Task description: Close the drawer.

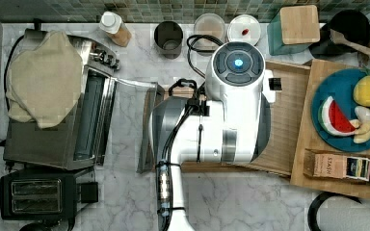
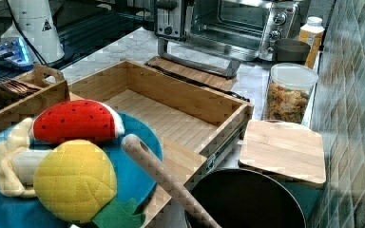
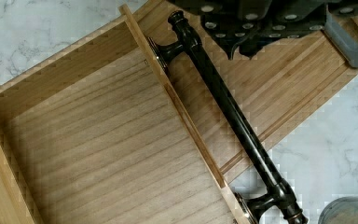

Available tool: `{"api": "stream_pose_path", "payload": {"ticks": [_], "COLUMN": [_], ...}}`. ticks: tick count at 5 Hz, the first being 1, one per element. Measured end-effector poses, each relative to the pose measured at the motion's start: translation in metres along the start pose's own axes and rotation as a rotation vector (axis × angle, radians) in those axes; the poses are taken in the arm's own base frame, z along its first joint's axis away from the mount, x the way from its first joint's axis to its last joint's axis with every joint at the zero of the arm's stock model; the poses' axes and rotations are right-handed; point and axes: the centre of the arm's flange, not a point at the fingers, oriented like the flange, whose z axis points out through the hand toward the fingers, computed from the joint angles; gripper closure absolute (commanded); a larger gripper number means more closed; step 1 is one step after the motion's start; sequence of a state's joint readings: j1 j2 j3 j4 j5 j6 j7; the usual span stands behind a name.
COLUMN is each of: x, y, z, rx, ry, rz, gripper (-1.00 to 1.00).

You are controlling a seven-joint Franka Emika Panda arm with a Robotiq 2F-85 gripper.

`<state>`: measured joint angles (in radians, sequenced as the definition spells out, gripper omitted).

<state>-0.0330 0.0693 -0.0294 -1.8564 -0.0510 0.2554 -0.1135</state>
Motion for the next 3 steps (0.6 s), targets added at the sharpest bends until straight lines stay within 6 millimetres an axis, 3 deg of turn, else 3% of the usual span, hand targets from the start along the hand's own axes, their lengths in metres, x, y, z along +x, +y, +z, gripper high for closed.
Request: {"api": "stream_pose_path", "payload": {"ticks": [3], "x": [0.003], "y": [-0.004], "z": [0.016], "rx": [0.002], "ry": [0.004], "rz": [-0.035], "gripper": [1.0]}}
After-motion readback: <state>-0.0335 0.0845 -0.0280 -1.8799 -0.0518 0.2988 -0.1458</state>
